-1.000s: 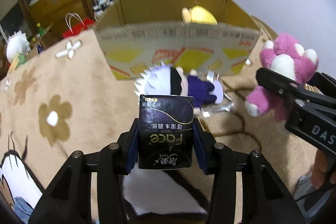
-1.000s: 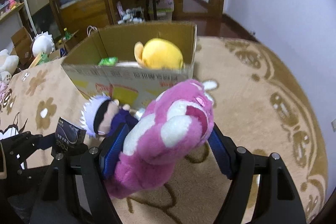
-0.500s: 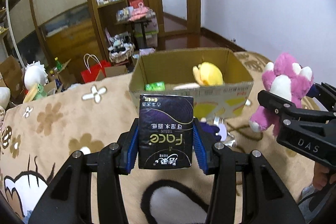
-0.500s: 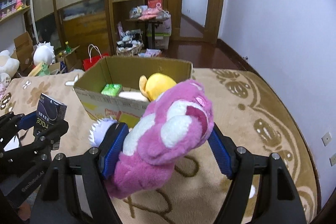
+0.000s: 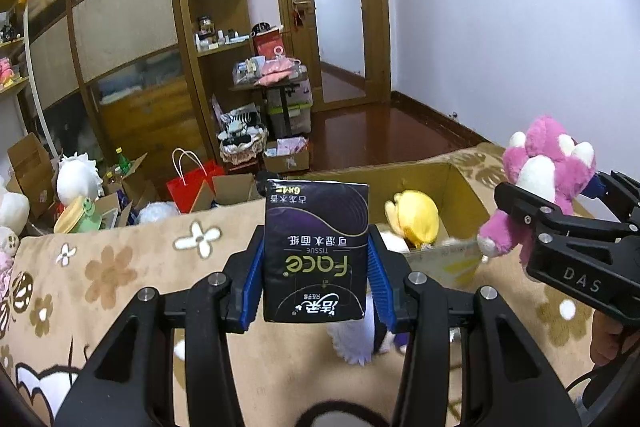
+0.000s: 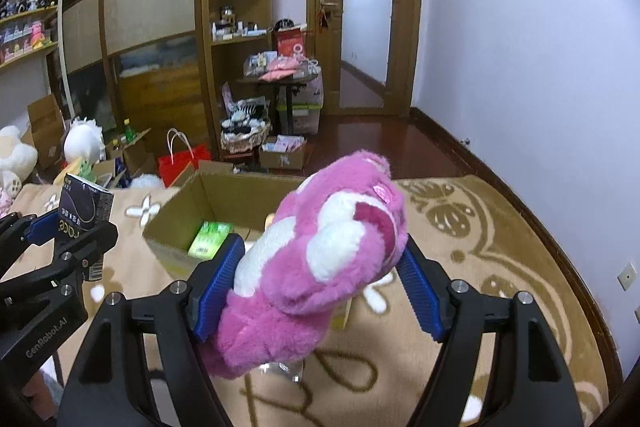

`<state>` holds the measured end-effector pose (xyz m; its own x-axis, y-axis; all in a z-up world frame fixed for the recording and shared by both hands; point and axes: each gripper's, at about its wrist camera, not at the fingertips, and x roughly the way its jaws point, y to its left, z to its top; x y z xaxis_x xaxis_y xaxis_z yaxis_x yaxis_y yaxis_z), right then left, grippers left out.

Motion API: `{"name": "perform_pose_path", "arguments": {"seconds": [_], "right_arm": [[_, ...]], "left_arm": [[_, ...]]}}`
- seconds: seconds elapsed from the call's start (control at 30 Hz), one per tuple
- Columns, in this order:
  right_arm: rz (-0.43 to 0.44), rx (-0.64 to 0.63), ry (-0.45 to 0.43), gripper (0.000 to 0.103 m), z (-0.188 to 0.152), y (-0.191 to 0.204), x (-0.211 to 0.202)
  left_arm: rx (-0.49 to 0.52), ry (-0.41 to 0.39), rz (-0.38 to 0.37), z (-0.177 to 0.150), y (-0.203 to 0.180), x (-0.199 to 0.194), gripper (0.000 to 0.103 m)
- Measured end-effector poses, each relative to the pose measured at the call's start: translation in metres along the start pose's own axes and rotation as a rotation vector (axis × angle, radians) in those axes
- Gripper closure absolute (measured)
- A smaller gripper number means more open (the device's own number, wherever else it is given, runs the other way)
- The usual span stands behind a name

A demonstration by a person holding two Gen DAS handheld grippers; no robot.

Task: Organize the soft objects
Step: 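Carry both items over the box, lower them in and open both tools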

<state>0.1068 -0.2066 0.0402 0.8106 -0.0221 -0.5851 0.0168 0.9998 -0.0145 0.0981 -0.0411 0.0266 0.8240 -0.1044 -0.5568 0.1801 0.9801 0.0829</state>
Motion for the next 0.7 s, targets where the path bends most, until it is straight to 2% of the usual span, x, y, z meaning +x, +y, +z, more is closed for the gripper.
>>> {"name": "perform_pose_path", "arguments": {"seconds": [0.17, 0.33, 0.7], "right_arm": [[0.019, 0.026, -0.086, 0.023, 0.015, -0.006, 0.002], [0.027, 0.004, -0.134, 0.023, 0.025, -0.007, 0.008], [0.055, -0.037, -0.133, 0.022, 0.026, -0.012, 0.040]], "left_arm": [[0.007, -0.015, 0.005, 0.014, 0.005, 0.015, 0.058], [-0.012, -0.022, -0.017, 0.026, 0.010, 0.034, 0.058], [-0.006, 0.008, -0.055, 0.024, 0.009, 0.079, 0.058]]}}
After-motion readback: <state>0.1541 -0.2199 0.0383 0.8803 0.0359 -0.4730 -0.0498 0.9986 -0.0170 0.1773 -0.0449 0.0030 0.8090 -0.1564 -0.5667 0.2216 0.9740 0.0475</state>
